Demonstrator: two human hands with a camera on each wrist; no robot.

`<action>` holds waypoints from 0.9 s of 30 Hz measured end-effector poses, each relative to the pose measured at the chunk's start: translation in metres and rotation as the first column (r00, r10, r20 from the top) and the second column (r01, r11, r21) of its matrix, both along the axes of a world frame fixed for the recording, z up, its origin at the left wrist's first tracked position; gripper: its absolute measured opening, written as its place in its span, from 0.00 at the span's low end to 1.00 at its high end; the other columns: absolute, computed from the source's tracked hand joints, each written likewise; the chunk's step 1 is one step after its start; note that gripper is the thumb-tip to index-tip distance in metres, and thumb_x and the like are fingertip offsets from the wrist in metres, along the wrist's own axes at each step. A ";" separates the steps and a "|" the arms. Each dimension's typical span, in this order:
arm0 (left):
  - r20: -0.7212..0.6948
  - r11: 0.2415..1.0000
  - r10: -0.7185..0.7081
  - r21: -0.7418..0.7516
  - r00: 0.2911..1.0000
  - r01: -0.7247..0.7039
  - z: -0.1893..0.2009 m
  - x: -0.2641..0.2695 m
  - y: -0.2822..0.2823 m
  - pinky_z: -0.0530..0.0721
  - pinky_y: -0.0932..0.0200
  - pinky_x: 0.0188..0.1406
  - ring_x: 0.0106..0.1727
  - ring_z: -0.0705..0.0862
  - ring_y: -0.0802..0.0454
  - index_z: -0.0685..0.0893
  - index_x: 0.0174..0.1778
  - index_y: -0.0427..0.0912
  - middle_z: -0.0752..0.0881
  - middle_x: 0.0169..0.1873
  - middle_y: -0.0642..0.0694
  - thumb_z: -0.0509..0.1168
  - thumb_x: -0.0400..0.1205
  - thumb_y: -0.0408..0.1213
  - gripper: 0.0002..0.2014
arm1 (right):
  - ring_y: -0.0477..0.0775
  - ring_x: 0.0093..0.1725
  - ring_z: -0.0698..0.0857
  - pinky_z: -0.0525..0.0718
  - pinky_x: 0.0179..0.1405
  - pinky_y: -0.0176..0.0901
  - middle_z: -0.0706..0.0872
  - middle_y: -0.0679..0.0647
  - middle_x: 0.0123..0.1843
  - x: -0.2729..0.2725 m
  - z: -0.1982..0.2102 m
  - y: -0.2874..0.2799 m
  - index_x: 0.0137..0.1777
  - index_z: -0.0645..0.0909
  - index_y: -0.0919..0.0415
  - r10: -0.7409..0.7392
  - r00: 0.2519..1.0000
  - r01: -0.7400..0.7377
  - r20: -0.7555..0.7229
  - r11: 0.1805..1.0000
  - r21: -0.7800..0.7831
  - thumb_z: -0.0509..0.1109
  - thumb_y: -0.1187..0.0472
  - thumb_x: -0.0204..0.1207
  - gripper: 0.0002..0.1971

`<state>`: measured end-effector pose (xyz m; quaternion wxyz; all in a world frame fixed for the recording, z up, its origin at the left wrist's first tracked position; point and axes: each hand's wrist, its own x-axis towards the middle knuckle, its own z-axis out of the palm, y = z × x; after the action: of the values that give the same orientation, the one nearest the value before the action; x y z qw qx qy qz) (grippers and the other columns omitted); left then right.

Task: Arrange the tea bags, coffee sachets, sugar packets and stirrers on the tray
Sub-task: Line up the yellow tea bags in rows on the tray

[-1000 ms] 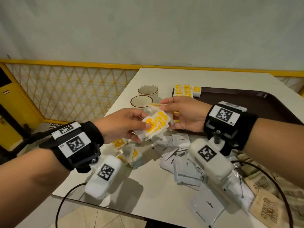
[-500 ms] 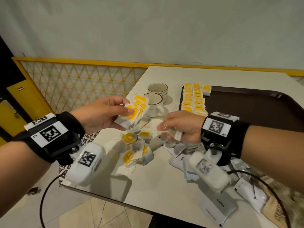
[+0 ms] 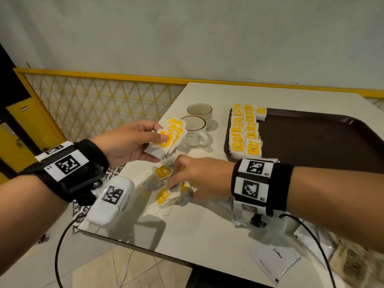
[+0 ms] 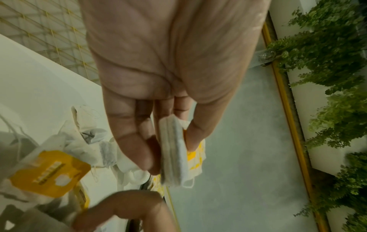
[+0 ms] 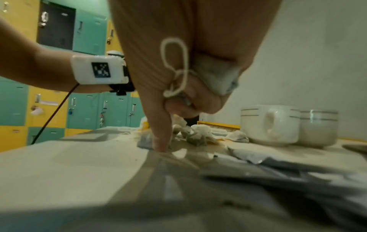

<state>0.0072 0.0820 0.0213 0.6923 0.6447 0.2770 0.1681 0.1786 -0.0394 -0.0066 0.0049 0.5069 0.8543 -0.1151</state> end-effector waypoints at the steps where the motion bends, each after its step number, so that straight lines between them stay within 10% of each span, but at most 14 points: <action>1: -0.001 1.000 -0.004 -0.002 1.000 0.004 0.000 0.000 0.000 0.89 0.57 0.31 0.32 0.87 0.52 0.85 0.38 0.43 0.87 0.36 0.43 0.88 0.47 0.47 0.28 | 0.58 0.57 0.79 0.75 0.51 0.40 0.70 0.54 0.70 -0.002 -0.002 0.003 0.72 0.77 0.49 -0.004 0.999 0.004 0.036 1.000 -0.013 0.76 0.59 0.72 0.27; 10: -0.025 0.999 -0.032 0.000 0.999 0.032 -0.006 -0.002 0.001 0.89 0.56 0.33 0.33 0.87 0.53 0.84 0.39 0.42 0.86 0.36 0.44 0.87 0.49 0.47 0.28 | 0.57 0.42 0.88 0.83 0.27 0.36 0.86 0.54 0.54 0.000 0.000 0.017 0.48 0.82 0.57 -0.339 0.921 0.273 -0.191 0.913 -0.303 0.76 0.45 0.71 0.17; 18: -0.037 1.000 -0.020 0.013 0.999 0.021 -0.011 -0.002 0.000 0.89 0.56 0.32 0.33 0.86 0.52 0.84 0.40 0.42 0.86 0.37 0.43 0.87 0.48 0.48 0.30 | 0.50 0.54 0.81 0.79 0.52 0.41 0.84 0.49 0.56 -0.002 -0.001 0.014 0.53 0.85 0.56 -0.224 0.972 0.211 -0.069 0.965 -0.154 0.77 0.53 0.71 0.12; 22: -0.030 1.000 -0.017 0.016 0.999 0.017 -0.009 -0.001 0.000 0.89 0.56 0.31 0.33 0.86 0.54 0.84 0.39 0.43 0.86 0.36 0.45 0.87 0.47 0.48 0.29 | 0.33 0.32 0.79 0.73 0.29 0.22 0.86 0.47 0.54 0.011 0.012 0.017 0.50 0.87 0.57 -0.355 0.902 0.330 -0.244 0.934 -0.137 0.73 0.55 0.77 0.07; 27: -0.014 1.000 0.002 0.022 1.000 -0.001 -0.007 -0.004 0.003 0.88 0.57 0.30 0.33 0.86 0.54 0.85 0.39 0.43 0.86 0.37 0.45 0.87 0.46 0.48 0.30 | 0.37 0.18 0.76 0.73 0.16 0.28 0.88 0.57 0.52 0.027 0.031 0.018 0.47 0.84 0.58 -0.460 0.783 0.424 -0.419 0.887 -0.182 0.74 0.57 0.76 0.05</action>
<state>0.0036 0.0851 0.0139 0.6833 0.6531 0.2806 0.1670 0.2057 -0.0212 0.0249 -0.2006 0.6513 0.6838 -0.2605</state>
